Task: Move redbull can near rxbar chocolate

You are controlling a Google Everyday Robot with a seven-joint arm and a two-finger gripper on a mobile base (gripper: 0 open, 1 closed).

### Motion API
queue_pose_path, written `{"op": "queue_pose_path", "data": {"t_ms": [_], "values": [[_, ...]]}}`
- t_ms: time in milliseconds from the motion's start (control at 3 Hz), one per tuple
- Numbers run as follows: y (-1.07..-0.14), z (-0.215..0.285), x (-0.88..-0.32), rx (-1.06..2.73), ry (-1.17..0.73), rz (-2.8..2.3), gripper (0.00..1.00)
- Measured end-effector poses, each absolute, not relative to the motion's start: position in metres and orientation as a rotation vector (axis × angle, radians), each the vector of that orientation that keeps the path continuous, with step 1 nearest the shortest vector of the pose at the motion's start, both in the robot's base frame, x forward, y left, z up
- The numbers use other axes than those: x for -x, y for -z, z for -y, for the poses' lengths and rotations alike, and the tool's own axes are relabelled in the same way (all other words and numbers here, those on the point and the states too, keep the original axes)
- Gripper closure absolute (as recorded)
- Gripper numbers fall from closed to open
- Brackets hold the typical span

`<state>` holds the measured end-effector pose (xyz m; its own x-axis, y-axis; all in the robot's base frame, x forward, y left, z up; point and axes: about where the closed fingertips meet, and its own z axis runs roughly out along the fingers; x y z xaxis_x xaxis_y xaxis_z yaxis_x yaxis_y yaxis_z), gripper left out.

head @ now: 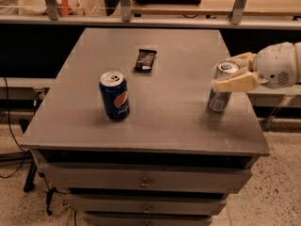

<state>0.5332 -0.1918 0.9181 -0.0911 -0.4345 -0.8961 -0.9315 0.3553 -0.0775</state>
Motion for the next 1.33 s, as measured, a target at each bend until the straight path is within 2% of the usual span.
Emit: {"op": "queue_pose_path", "data": {"t_ms": [333, 667, 1333], "values": [[-0.946, 0.191, -0.534, 1.257, -0.658, -1.662, 1.0], [-0.946, 0.191, -0.534, 1.258, -0.658, -1.662, 1.0], [-0.962, 0.147, -0.608, 1.261, -0.622, -1.641, 1.0]]}}
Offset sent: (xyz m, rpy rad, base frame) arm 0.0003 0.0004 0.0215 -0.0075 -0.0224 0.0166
